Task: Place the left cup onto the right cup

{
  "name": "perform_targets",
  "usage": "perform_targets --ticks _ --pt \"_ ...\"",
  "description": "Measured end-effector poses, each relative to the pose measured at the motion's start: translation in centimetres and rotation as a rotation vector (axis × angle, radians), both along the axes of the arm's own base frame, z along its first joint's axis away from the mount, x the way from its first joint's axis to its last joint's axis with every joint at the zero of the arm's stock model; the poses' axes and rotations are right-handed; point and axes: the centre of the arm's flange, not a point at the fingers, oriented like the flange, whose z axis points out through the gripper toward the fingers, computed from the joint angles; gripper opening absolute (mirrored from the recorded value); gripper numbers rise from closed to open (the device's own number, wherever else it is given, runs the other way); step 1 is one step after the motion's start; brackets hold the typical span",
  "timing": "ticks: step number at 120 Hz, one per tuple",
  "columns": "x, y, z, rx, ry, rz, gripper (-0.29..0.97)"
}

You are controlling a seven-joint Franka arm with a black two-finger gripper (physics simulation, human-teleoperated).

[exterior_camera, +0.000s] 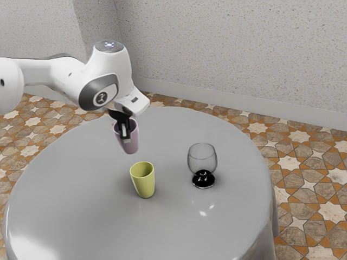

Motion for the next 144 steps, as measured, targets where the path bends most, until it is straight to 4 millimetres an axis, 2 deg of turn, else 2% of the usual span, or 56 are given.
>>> perform_targets --ticks 49,62,98,110,133,144 --pt "-1.2 -5.3 0.4 0.02 0.009 -0.033 -0.11" --pt "-1.7 -5.6 0.4 0.019 0.034 -0.013 -0.11" --pt "-2.4 -4.9 -0.1 0.02 0.097 0.063 -0.11" --pt "-2.4 -5.7 0.0 0.026 0.102 0.062 -0.11" --pt "-2.9 -8.5 -0.3 0.037 0.113 0.033 -0.11" --pt "-3.0 -8.9 -0.6 0.041 0.12 0.032 -0.11"
